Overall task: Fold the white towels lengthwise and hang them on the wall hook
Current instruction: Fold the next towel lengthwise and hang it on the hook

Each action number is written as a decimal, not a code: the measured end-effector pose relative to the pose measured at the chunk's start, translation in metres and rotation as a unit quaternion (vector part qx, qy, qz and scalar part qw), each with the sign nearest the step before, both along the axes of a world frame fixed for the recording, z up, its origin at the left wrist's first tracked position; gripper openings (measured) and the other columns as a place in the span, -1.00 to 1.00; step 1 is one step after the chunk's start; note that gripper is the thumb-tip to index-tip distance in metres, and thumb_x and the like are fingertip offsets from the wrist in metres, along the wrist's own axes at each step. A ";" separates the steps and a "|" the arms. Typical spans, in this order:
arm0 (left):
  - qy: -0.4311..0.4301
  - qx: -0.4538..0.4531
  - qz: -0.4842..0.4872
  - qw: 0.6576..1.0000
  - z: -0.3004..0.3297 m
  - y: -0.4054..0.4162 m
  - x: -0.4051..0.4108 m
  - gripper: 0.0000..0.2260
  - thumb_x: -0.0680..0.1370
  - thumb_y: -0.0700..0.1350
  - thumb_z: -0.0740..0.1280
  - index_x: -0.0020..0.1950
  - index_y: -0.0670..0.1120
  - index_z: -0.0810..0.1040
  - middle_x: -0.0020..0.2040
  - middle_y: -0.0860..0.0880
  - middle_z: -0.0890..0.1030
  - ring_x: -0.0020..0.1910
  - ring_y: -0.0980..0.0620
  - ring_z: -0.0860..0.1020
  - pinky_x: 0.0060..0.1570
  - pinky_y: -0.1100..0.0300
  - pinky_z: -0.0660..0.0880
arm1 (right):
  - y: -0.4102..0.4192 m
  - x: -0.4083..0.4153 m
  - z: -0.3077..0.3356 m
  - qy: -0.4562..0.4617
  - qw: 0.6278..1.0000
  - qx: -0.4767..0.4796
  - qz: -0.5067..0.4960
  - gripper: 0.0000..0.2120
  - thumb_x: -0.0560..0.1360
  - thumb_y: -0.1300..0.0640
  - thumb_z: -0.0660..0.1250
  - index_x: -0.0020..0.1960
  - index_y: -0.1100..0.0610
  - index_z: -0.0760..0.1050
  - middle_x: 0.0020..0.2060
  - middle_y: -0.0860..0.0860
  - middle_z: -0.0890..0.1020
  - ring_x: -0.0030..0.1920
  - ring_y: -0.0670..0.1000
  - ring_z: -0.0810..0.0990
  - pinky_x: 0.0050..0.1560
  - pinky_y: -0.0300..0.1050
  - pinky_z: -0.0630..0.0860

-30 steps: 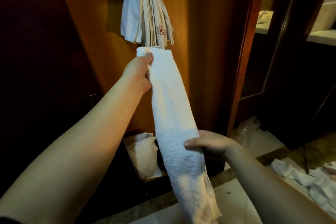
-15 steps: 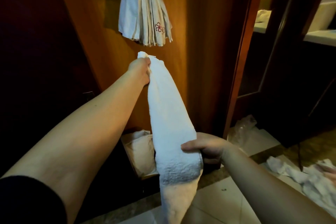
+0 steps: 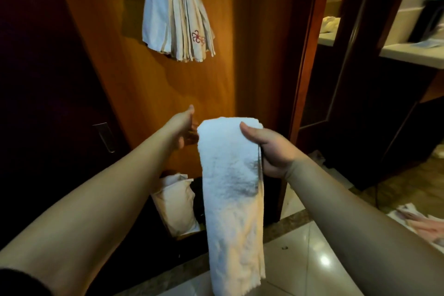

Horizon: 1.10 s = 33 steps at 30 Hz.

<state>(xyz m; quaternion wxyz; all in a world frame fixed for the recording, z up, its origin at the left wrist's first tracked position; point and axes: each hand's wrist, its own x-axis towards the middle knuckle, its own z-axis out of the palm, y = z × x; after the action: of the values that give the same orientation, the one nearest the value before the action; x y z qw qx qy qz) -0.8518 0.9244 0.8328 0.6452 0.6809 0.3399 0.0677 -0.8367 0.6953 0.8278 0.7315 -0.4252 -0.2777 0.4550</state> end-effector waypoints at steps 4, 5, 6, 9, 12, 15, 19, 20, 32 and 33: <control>-0.157 0.167 0.086 0.969 -0.011 -0.036 -0.029 -0.75 0.68 0.07 0.18 -0.09 -0.03 0.49 -0.15 -0.06 0.55 -0.23 0.01 0.47 -0.21 0.12 0.39 | 0.004 0.014 0.007 0.028 0.993 -0.037 -0.108 -0.50 0.49 -0.03 0.35 0.33 0.23 0.50 0.22 0.19 0.63 0.25 0.17 0.61 0.43 0.15 0.37; -0.192 0.226 0.090 0.951 -0.014 -0.045 -0.041 -0.81 0.67 0.02 0.22 -0.04 -0.03 0.51 -0.13 -0.03 0.56 -0.19 0.02 0.49 -0.17 0.10 0.40 | 0.005 0.014 0.009 0.035 0.990 -0.037 -0.130 -0.55 0.53 -0.01 0.31 0.32 0.24 0.50 0.19 0.18 0.65 0.22 0.15 0.63 0.43 0.15 0.37; -0.223 0.270 0.079 0.933 -0.015 -0.058 -0.055 -0.87 0.65 -0.03 0.25 -0.01 -0.04 0.53 -0.12 -0.02 0.57 -0.16 0.05 0.50 -0.14 0.10 0.42 | 0.007 0.015 0.011 0.032 0.988 -0.037 -0.150 -0.60 0.58 0.01 0.28 0.31 0.23 0.50 0.15 0.16 0.67 0.19 0.13 0.64 0.43 0.15 0.37; -0.257 0.327 -0.006 0.909 -0.026 -0.088 -0.080 -0.91 0.61 -0.10 0.32 0.10 -0.04 0.50 0.01 0.02 0.52 -0.03 0.14 0.50 -0.07 0.26 0.46 | 0.016 0.015 0.018 -0.008 0.978 -0.052 -0.200 -0.63 0.64 -0.01 0.23 0.35 0.19 0.46 0.11 0.10 0.70 0.16 0.10 0.66 0.41 0.17 0.40; -0.204 0.381 -0.070 0.899 -0.043 -0.101 -0.077 -0.69 0.58 0.02 0.37 0.27 0.01 0.41 0.16 0.08 0.43 0.12 0.13 0.48 0.06 0.24 0.50 | 0.024 0.013 0.028 -0.038 0.974 -0.061 -0.217 -0.66 0.64 -0.03 0.23 0.32 0.14 0.47 0.10 0.07 0.70 0.14 0.07 0.67 0.36 0.14 0.45; -0.179 0.446 -0.058 0.875 -0.043 -0.103 -0.070 -0.58 0.58 0.10 0.34 0.37 -0.03 0.36 0.23 0.04 0.43 0.16 0.05 0.49 0.04 0.05 0.56 | 0.030 0.012 0.037 -0.069 0.969 -0.074 -0.225 -0.74 0.65 -0.05 0.22 0.21 0.09 0.50 0.04 0.03 0.72 0.08 0.02 0.70 0.33 0.07 0.48; -0.149 0.477 -0.035 0.865 -0.035 -0.104 -0.061 -0.65 0.60 0.04 0.28 0.35 -0.03 0.37 0.22 0.01 0.48 0.14 0.02 0.53 -0.02 -0.03 0.59 | 0.034 0.016 0.041 -0.087 0.960 -0.093 -0.250 -0.77 0.64 -0.08 0.22 0.14 0.05 0.50 0.08 0.02 0.70 0.10 0.00 0.68 0.33 0.06 0.49; -0.139 0.482 -0.035 0.865 -0.034 -0.104 -0.059 -0.65 0.61 0.03 0.27 0.35 -0.03 0.36 0.22 0.01 0.49 0.13 0.02 0.53 -0.03 -0.02 0.60 | 0.035 0.017 0.041 -0.090 0.958 -0.093 -0.256 -0.75 0.64 -0.10 0.23 0.16 0.05 0.50 0.10 0.02 0.69 0.10 0.00 0.68 0.33 0.06 0.49; 0.016 0.601 -0.074 0.796 -0.037 -0.093 -0.048 -0.75 0.68 0.05 0.11 0.01 -0.03 0.51 -0.23 0.05 0.55 -0.27 0.06 0.57 -0.21 0.05 0.62 | 0.040 0.010 0.040 -0.247 0.883 -0.232 -0.324 -0.36 0.59 -0.32 0.10 0.36 0.19 0.43 0.21 0.07 0.58 0.22 0.06 0.56 0.32 0.06 0.49; 0.010 0.605 -0.077 0.793 -0.038 -0.091 -0.050 -0.74 0.68 0.05 0.10 0.00 -0.03 0.53 -0.25 0.05 0.54 -0.29 0.08 0.57 -0.23 0.06 0.62 | 0.039 0.011 0.041 -0.253 0.875 -0.243 -0.334 -0.35 0.59 -0.33 0.09 0.37 0.19 0.42 0.23 0.07 0.56 0.24 0.08 0.54 0.35 0.09 0.46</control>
<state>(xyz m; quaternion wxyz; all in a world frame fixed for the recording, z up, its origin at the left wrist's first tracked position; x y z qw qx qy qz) -0.9023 0.8337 0.7946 0.1012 0.9569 0.1825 0.2022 -0.8261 0.7344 0.8685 0.6181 -0.7578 -0.1756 0.1133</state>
